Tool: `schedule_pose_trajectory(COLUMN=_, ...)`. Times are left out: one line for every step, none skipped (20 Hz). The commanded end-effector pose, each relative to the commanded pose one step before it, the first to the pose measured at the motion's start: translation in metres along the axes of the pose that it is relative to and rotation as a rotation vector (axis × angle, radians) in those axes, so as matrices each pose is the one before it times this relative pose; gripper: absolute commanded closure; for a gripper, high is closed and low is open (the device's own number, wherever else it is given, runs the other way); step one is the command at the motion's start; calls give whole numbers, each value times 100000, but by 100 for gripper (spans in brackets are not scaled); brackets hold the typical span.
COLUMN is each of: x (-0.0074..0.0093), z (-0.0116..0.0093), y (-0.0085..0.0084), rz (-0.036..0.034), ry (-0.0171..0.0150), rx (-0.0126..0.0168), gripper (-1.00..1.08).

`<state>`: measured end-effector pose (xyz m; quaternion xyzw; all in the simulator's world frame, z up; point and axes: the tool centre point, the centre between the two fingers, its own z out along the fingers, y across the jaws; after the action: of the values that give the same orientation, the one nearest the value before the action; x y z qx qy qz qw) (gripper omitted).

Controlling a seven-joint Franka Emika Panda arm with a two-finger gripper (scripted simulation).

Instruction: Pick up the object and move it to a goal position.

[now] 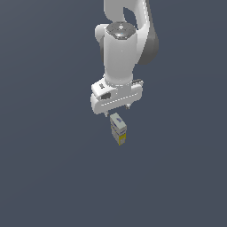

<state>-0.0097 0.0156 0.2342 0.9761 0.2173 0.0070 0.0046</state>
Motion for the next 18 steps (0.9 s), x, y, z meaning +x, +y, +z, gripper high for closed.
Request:
schedule_pose_trajectory(x=497, z=1270, y=-186, rz=-4364, ry=-418, rx=431, gripper=-92)
schedule_pose_trajectory(x=145, z=407, y=-61, rz=-1320, ry=-152, rx=162, gripper=-92)
schedule_pose_trajectory(x=127, z=360, y=-53, rz=-1163, ry=-131, rx=148, gripper=-92)
schedule_pose_trajectory(x=109, z=313, y=-46, rz=-1007, ry=-111, rx=131, gripper=-92)
schedule_pose_trajectory(x=92, z=266, y=-39, rz=-853, ry=-92, rx=114, gripper=-92)
schedule_pose_trajectory(x=75, z=218, y=-32, rz=-697, ry=-74, rx=95, gripper=-92)
schedule_pose_trajectory(x=58, z=169, y=-24, rz=-540, ry=-56, rx=75, gripper=-92)
schedule_pose_trajectory(x=43, z=122, y=-19, rz=-391, ry=-40, rx=55, gripper=-92)
schedule_pose_trajectory(x=26, z=73, y=-12, rz=-236, ry=-24, rx=33, gripper=-92)
schedule_pose_trajectory(x=5, z=23, y=1, rz=-68, ry=-7, rx=10, gripper=-92)
schedule_pose_trajectory(x=-67, z=-91, y=-4, rz=471, ry=-50, rx=-6, gripper=-92)
schedule_pose_trajectory(x=-1, z=34, y=1, rz=0, ry=0, rx=0, gripper=-92)
schedule_pose_trajectory(x=-3, z=103, y=4, rz=0, ry=0, rx=0, gripper=-92)
schedule_pose_trajectory(x=-6, z=171, y=6, rz=0, ry=0, rx=0, gripper=-92)
schedule_pose_trajectory(x=4, z=236, y=-17, rz=-48, ry=6, rx=3, gripper=-92)
schedule_pose_trajectory(x=1, z=305, y=-15, rz=-48, ry=6, rx=4, gripper=-92)
schedule_pose_trajectory(x=-16, z=375, y=12, rz=0, ry=0, rx=0, gripper=-92)
schedule_pose_trajectory(x=-1, z=441, y=-23, rz=-68, ry=9, rx=6, gripper=-92)
